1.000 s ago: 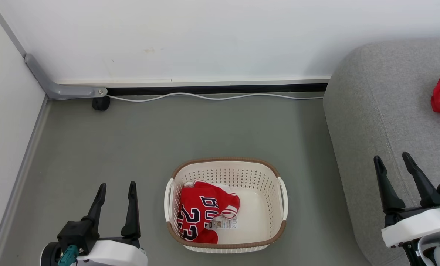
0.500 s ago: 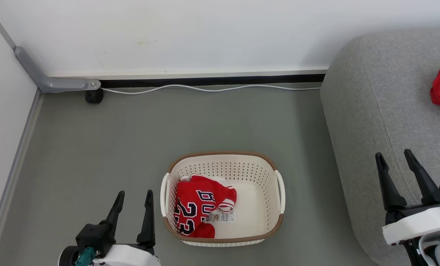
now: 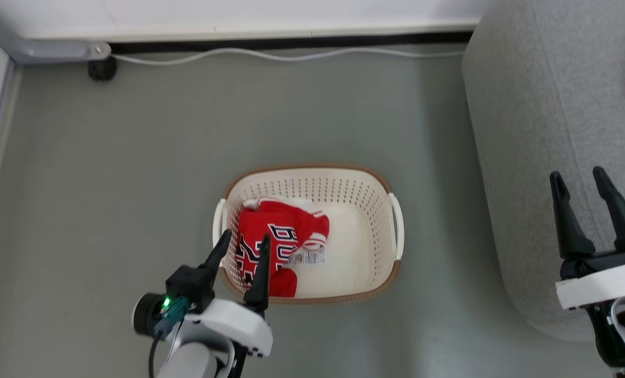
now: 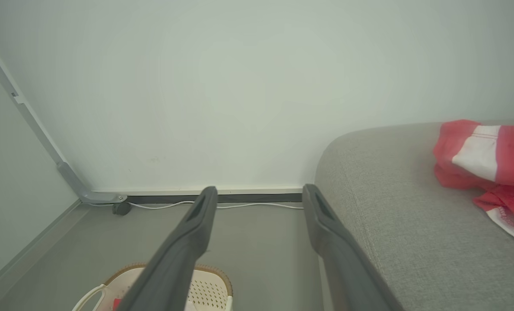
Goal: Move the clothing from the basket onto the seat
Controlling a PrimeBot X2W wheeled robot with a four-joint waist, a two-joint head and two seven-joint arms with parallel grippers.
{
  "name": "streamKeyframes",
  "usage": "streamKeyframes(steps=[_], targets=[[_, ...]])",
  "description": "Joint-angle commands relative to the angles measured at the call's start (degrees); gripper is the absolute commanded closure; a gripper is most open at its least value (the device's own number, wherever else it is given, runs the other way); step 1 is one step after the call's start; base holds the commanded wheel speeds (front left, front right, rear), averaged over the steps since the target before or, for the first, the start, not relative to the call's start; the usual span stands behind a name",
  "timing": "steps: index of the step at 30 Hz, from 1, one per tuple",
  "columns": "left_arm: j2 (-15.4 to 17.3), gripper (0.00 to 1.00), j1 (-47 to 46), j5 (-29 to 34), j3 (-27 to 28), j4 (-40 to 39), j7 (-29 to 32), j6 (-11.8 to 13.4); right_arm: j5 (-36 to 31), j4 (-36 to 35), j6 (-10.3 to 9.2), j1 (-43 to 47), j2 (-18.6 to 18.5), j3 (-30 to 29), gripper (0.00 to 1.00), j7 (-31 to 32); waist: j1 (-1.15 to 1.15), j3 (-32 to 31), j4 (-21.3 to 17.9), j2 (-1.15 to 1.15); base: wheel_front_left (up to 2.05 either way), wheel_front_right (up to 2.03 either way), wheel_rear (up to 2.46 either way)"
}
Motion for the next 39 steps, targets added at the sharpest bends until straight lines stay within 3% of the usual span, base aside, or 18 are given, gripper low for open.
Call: streamKeyframes(steps=[1, 15, 21, 25, 32, 39], targets=[[0.31, 0.00, -3.82, -1.16, -0.07, 0.26, -0.35, 1.14, 0.62, -2.14, 0.08, -1.67, -1.73, 1.12, 0.00, -0.34, 0.00, 4.58, -1.11, 0.00, 0.00, 0.00, 0.00], [0.31, 0.00, -25.37, -4.50, -10.07, 16.34, -0.35, 2.55, 3.24, -6.69, 0.08, -11.63, -3.04, 4.12, 0.00, -0.34, 0.00, 21.51, -5.00, 0.00, 0.00, 0.00, 0.00], [0.31, 0.00, -33.05, -8.00, -11.81, 26.21, -0.35, 2.06, 4.24, -7.19, 0.08, -14.59, -2.61, 5.33, 0.00, -0.34, 0.00, 26.12, -6.91, 0.00, 0.00, 0.00, 0.00], [0.31, 0.00, -36.91, -13.49, -13.06, 31.38, -0.34, 2.40, 4.60, -7.28, 0.08, -15.55, -2.20, 5.86, 0.00, -0.34, 0.00, 28.07, -8.21, 0.00, 0.00, 0.00, 0.00], [0.31, 0.00, -41.68, -22.04, -18.06, 36.77, 1.53, 6.43, 5.26, -7.23, 0.08, -16.78, -1.35, 6.60, 0.00, -0.34, 0.00, 31.22, -10.37, 0.00, 0.00, 0.00, 0.00], [0.31, 0.00, -45.79, -24.50, -22.12, 42.49, 1.81, 13.42, 5.78, -7.52, 0.08, -18.14, -0.81, 6.78, 0.00, -0.34, 0.00, 33.93, -12.00, 0.00, 0.00, 0.00, 0.00]])
